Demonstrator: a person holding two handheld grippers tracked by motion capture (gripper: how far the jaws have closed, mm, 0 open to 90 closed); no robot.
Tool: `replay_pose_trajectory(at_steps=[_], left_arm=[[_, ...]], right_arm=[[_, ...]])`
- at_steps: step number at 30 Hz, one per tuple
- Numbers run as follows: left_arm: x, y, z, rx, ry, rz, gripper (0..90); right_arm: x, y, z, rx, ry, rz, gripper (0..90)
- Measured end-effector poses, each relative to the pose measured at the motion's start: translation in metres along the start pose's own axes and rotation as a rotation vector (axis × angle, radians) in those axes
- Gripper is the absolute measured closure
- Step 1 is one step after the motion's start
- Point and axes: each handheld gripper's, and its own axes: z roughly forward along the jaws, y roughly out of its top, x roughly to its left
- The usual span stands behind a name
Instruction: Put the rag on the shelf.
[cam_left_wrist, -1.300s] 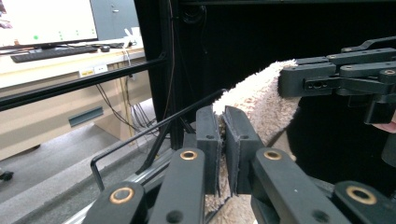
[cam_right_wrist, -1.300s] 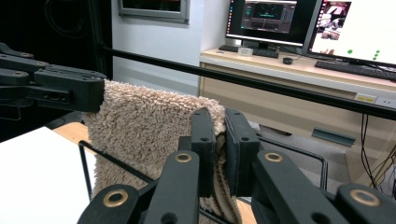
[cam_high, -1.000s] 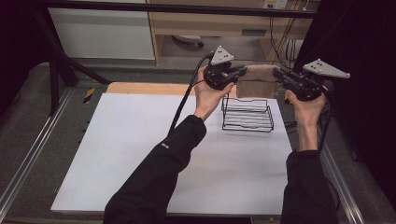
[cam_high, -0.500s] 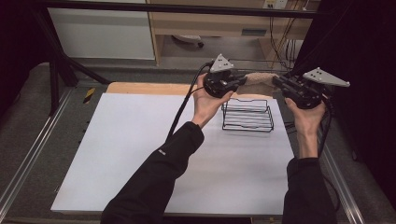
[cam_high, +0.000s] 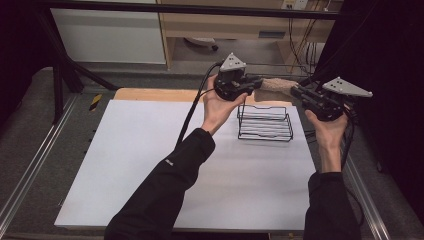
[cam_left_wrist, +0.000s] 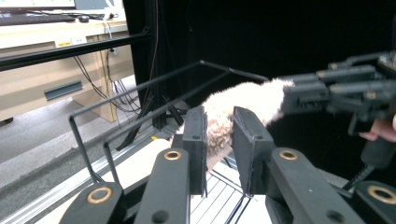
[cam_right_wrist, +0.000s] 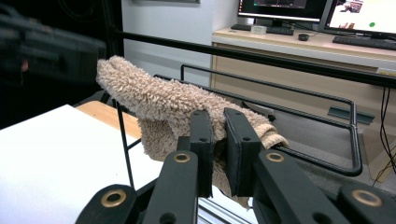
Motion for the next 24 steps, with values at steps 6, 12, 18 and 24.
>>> replay_pose_trajectory(at_steps=[6,12,18,24], left_arm=[[0.005,0.006,0.005,-0.002,-0.001,-0.042,79.7],[0.013,0.015,0.008,-0.006,0.030,-0.062,84.4],[0.011,0.010,0.015,0.065,-0.005,-0.053,89.0],[0.003,-0.006,0.018,0.121,-0.042,-0.016,89.6]], right_arm=[[0.001,-0.004,0.000,0.004,0.006,-0.008,82.6],[0.000,-0.005,-0.001,0.009,0.009,-0.020,82.6],[0.000,-0.006,0.000,0.005,0.013,-0.016,82.4],[0.000,-0.009,-0.002,0.014,0.017,-0.016,79.6]])
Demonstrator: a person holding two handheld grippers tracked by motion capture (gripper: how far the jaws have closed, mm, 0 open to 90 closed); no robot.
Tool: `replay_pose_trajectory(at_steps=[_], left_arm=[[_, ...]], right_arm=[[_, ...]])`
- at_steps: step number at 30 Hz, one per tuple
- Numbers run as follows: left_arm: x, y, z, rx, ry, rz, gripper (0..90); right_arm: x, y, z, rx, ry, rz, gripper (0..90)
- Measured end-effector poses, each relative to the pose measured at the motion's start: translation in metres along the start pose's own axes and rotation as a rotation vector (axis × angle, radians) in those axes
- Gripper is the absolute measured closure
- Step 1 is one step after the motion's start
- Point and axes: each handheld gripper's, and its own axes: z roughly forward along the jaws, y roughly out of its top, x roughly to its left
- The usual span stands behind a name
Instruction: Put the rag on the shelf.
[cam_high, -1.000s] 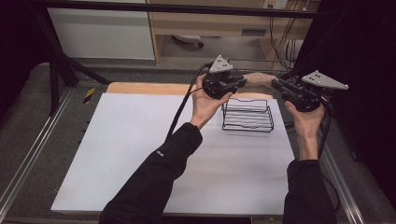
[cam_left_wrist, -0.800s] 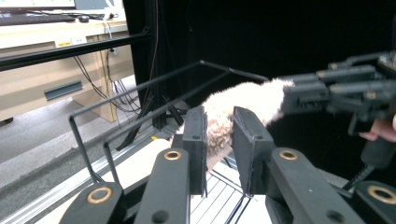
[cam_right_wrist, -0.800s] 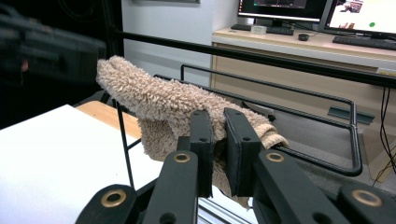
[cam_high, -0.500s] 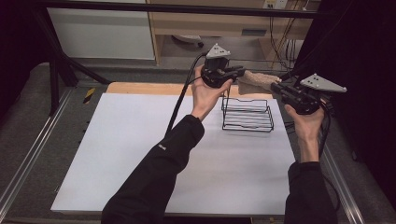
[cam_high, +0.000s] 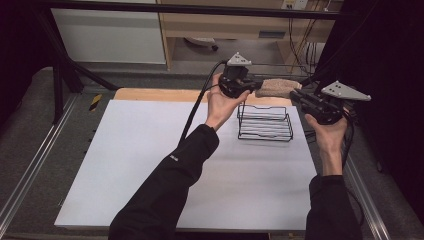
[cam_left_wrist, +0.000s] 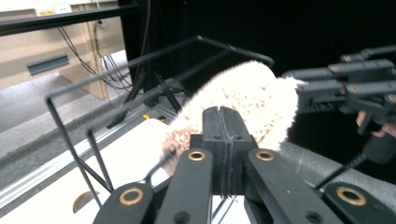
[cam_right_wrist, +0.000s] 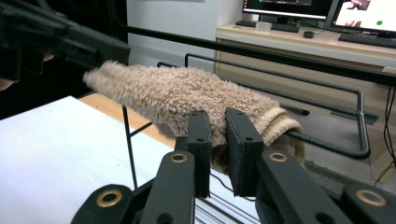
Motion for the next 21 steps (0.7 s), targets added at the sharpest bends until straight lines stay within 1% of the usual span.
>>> replay_pose_trajectory(at_steps=[2,7,9,11,15,17,19,21], left_arm=[[-0.001,-0.004,0.001,0.005,-0.001,0.006,89.5],[-0.003,-0.007,0.004,0.020,0.009,0.023,89.7],[-0.004,-0.008,0.004,0.024,0.015,0.033,89.7],[-0.004,-0.009,0.005,0.033,0.020,0.041,89.8],[-0.004,-0.012,0.008,0.042,0.021,0.044,89.8],[-0.005,-0.014,0.010,0.047,0.021,0.046,89.8],[-0.005,-0.017,0.011,0.051,0.022,0.049,89.8],[-0.005,-0.019,0.012,0.053,0.023,0.051,89.8]], right_arm=[[0.000,-0.002,0.000,0.001,0.004,0.010,78.8],[0.000,-0.004,0.000,0.006,0.006,0.010,75.8],[0.002,-0.004,-0.002,0.005,0.011,0.007,73.0],[0.003,-0.002,-0.005,0.003,0.021,0.008,66.9],[0.007,0.005,-0.009,-0.001,0.030,0.008,62.3],[0.009,0.008,-0.009,-0.005,0.033,0.007,63.4],[0.009,0.009,-0.006,0.011,0.032,0.020,70.1],[0.008,0.006,-0.002,0.033,0.034,0.044,77.0]])
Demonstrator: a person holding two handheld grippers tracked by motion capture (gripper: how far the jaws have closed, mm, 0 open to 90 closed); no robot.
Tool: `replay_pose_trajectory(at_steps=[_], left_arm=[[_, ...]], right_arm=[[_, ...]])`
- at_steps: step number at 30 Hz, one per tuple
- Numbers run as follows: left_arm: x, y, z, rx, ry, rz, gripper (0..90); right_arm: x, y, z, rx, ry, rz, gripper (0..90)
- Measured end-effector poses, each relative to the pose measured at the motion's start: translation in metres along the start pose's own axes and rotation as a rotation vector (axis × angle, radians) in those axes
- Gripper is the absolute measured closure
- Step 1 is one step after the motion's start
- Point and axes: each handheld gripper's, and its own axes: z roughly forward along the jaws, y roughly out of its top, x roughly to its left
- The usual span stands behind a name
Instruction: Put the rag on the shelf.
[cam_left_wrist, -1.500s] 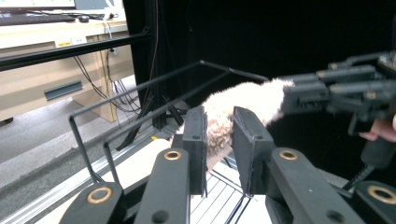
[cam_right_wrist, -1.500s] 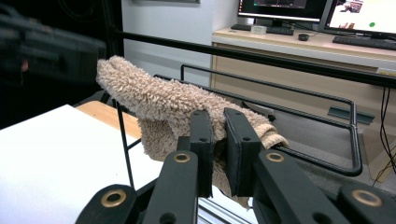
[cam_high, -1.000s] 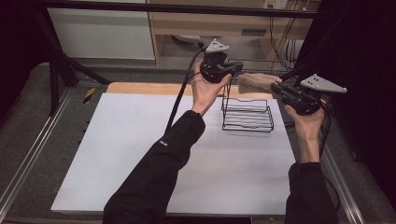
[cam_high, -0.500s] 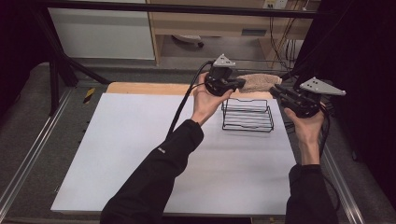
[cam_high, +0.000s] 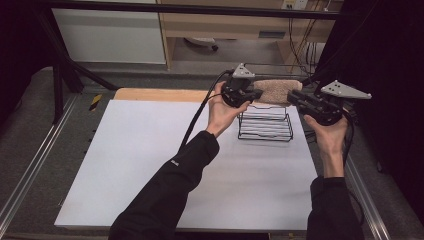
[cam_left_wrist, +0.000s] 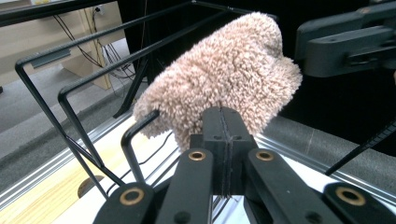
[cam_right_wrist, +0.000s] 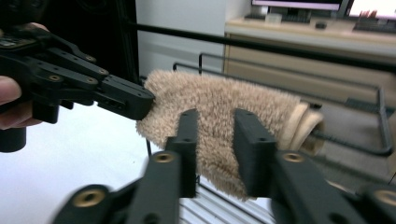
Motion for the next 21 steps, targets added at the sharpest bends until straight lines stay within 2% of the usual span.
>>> replay_pose_trajectory(at_steps=[3,6,9,13,21], left_arm=[[0.000,-0.003,0.001,0.001,0.003,0.010,89.8],[0.001,-0.006,0.002,0.006,0.009,0.012,89.7],[0.002,-0.008,0.004,0.007,0.012,0.009,89.8],[0.003,-0.009,0.006,0.006,0.015,0.011,89.7],[0.000,-0.007,-0.001,0.002,0.008,0.014,87.2]], right_arm=[[-0.003,-0.008,0.006,0.038,-0.019,0.019,85.3],[-0.007,-0.017,0.011,0.058,-0.039,0.045,88.6],[-0.011,-0.024,0.015,0.065,-0.061,0.052,89.0],[-0.012,-0.027,0.018,0.065,-0.062,0.054,88.3],[-0.007,-0.020,0.008,0.043,-0.050,0.036,82.3]])
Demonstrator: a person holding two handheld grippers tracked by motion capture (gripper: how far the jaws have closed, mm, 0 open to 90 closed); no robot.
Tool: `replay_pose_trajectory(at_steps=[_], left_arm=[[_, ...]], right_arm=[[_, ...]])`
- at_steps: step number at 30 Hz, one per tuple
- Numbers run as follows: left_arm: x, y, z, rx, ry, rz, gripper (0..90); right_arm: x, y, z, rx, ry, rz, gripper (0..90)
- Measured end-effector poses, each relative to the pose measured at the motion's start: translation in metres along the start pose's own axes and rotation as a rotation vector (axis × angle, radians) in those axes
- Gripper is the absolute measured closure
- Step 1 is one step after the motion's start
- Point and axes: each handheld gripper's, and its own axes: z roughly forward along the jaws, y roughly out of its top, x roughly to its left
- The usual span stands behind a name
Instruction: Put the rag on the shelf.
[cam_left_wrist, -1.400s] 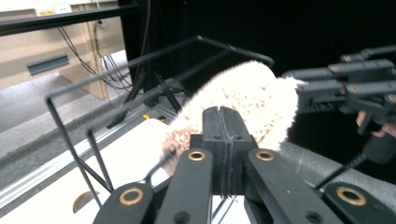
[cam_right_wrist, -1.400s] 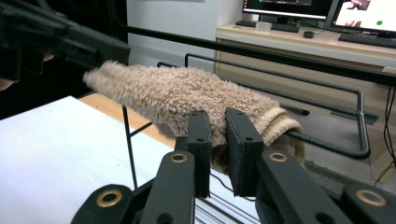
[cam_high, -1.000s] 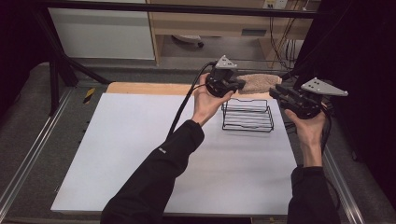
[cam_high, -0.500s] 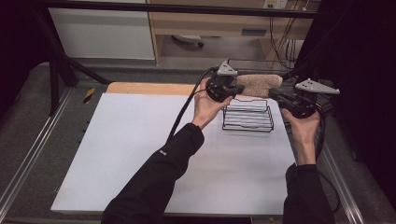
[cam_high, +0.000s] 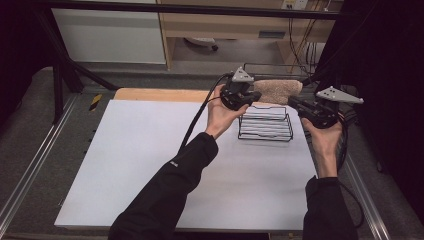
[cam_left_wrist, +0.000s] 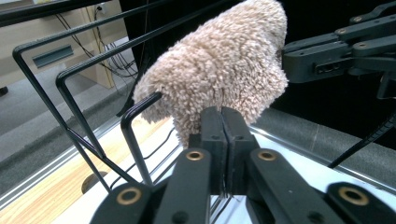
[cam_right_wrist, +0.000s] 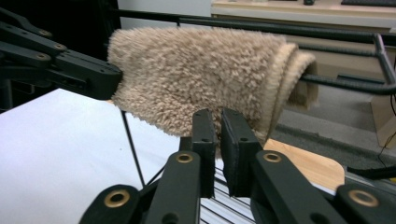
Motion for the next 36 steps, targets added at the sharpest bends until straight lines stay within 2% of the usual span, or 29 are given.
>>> replay_pose_trajectory(at_steps=[6,9,13,16,20,28,36], left_arm=[[-0.001,-0.001,-0.014,0.005,0.004,-0.004,78.2],[-0.001,-0.005,-0.023,0.010,0.011,-0.010,70.6],[0.001,-0.013,-0.037,0.016,0.022,-0.021,60.5],[0.003,-0.022,-0.047,0.023,0.030,-0.032,53.4],[0.006,-0.036,-0.064,0.022,0.046,-0.049,44.9],[0.012,-0.070,-0.096,0.066,0.093,-0.049,28.7],[0.013,-0.110,-0.125,0.113,0.129,-0.055,13.3]], right_arm=[[0.010,0.010,-0.012,-0.018,0.020,-0.001,72.6],[0.015,0.012,-0.015,-0.018,0.026,0.002,67.4],[0.023,0.012,-0.017,-0.014,0.036,0.003,57.3],[0.028,0.010,-0.016,-0.007,0.028,0.006,45.5],[0.035,0.006,-0.016,0.008,0.040,0.011,35.6],[0.050,-0.008,-0.010,0.048,0.066,0.019,18.4],[0.063,-0.027,-0.001,0.079,0.107,0.035,9.3]])
